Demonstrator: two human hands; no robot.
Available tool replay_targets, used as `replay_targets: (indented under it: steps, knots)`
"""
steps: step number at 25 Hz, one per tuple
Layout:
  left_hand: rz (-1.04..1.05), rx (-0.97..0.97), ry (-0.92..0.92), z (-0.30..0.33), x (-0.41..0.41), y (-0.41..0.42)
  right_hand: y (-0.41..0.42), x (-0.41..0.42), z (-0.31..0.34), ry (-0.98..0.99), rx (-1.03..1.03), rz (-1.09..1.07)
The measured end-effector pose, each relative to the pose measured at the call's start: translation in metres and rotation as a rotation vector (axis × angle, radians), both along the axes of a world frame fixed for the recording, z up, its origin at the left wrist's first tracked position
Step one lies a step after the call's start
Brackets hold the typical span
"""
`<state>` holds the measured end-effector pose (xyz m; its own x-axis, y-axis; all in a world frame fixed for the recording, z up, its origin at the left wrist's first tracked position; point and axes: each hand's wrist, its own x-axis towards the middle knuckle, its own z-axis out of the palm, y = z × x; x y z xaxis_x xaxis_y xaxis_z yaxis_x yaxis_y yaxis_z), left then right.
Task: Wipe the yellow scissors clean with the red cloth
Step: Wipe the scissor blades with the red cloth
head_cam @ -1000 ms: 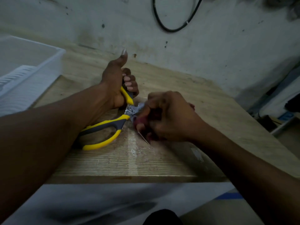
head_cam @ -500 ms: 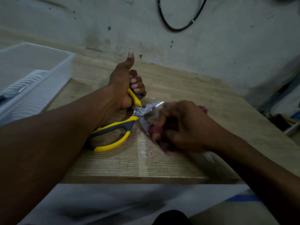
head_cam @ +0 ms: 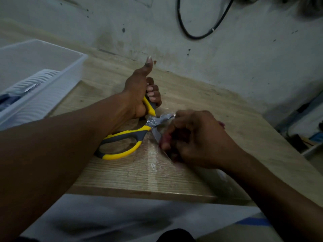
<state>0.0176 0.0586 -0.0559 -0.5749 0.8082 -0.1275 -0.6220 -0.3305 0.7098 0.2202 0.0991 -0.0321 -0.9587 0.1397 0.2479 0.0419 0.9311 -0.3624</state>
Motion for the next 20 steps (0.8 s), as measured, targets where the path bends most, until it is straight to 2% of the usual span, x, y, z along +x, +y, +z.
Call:
replay_targets:
  steps: [3, 8, 12, 14, 17, 18, 20]
  knots:
    - [-0.001, 0.008, 0.005, 0.0, 0.001, -0.001, -0.001, -0.017, -0.006, 0.111, 0.039, -0.024]
    - [0.011, -0.006, -0.007, 0.0, 0.0, -0.001, 0.002, 0.011, -0.007, 0.021, -0.061, 0.095]
    - [0.008, 0.0, 0.008, 0.001, -0.001, 0.001, 0.001, -0.025, -0.005, 0.101, -0.057, -0.02]
    - [0.007, 0.0, -0.01, 0.0, -0.001, -0.001, 0.002, -0.004, -0.006, 0.055, -0.05, 0.016]
    - [0.014, -0.001, -0.017, 0.002, 0.001, -0.002, -0.001, 0.013, 0.008, -0.131, -0.065, 0.116]
    - [0.024, -0.002, -0.014, 0.001, 0.001, -0.001, 0.002, 0.003, 0.012, -0.142, -0.073, 0.11]
    - [0.036, 0.004, 0.012, 0.002, 0.002, 0.0, 0.004, -0.019, 0.011, -0.047, -0.146, 0.037]
